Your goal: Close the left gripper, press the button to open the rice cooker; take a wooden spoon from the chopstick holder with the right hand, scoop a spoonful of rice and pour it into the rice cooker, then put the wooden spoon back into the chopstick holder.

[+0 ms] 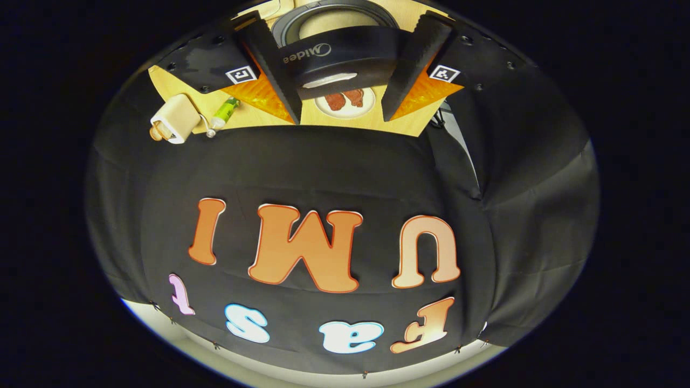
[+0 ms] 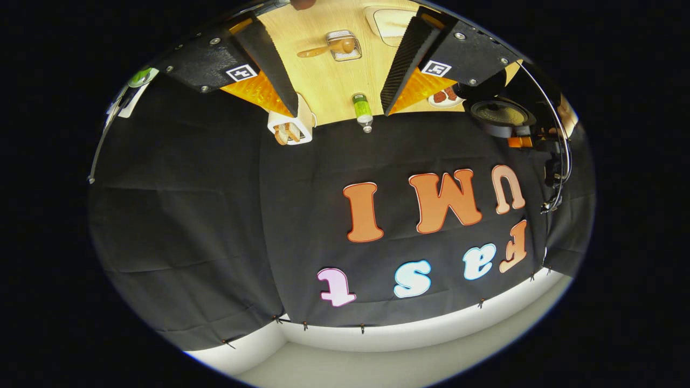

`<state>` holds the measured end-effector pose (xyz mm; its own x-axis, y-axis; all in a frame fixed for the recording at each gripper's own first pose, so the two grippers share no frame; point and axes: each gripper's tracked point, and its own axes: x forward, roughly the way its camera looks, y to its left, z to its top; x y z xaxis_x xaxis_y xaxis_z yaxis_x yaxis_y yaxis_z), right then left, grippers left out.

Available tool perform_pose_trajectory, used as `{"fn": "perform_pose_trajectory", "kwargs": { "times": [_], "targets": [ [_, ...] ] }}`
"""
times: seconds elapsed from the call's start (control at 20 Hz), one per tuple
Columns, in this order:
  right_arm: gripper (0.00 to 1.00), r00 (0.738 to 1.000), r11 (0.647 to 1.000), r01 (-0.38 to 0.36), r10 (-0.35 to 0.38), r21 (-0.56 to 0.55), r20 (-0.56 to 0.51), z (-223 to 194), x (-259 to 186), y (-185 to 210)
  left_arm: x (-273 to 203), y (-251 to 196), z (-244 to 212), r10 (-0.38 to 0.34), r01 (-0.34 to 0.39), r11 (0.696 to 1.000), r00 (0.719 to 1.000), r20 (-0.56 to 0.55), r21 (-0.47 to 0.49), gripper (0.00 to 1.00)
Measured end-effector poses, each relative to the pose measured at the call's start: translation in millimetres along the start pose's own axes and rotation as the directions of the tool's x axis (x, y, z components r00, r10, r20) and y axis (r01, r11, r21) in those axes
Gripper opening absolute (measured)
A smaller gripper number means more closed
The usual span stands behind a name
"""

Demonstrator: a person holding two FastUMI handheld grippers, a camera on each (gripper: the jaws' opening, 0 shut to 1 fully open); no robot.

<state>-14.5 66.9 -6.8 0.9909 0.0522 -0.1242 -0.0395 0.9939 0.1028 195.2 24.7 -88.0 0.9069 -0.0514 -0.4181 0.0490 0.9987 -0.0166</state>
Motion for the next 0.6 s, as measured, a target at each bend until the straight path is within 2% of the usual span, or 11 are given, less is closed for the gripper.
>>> {"fn": "perform_pose_trajectory", "kwargs": {
  "times": [0.05,0.3,0.45,0.6],
  "targets": [
    [0.95,1.000,1.000,-0.009,0.009,0.001,-0.004,-2.3,-1.7,3.2,-7.3,-4.9,-14.0,-0.013,0.013,1.000,1.000,-0.009,0.002,0.98],
    [0.95,0.999,0.999,-0.041,0.040,-0.014,-0.033,-15.0,-9.3,16.1,-36.5,-22.6,-83.2,-0.029,0.030,0.999,0.998,-0.057,0.021,1.00],
    [0.95,0.997,0.998,-0.055,0.055,-0.021,-0.045,-21.9,-15.1,20.7,-42.2,-24.4,-116.3,-0.030,0.029,0.999,0.997,-0.074,-0.025,1.00],
    [0.95,0.997,0.998,-0.054,0.052,-0.018,-0.060,-29.2,-19.8,18.8,-42.6,-27.1,-137.7,-0.024,0.026,0.999,0.997,-0.067,0.029,0.96]
  ]
}}
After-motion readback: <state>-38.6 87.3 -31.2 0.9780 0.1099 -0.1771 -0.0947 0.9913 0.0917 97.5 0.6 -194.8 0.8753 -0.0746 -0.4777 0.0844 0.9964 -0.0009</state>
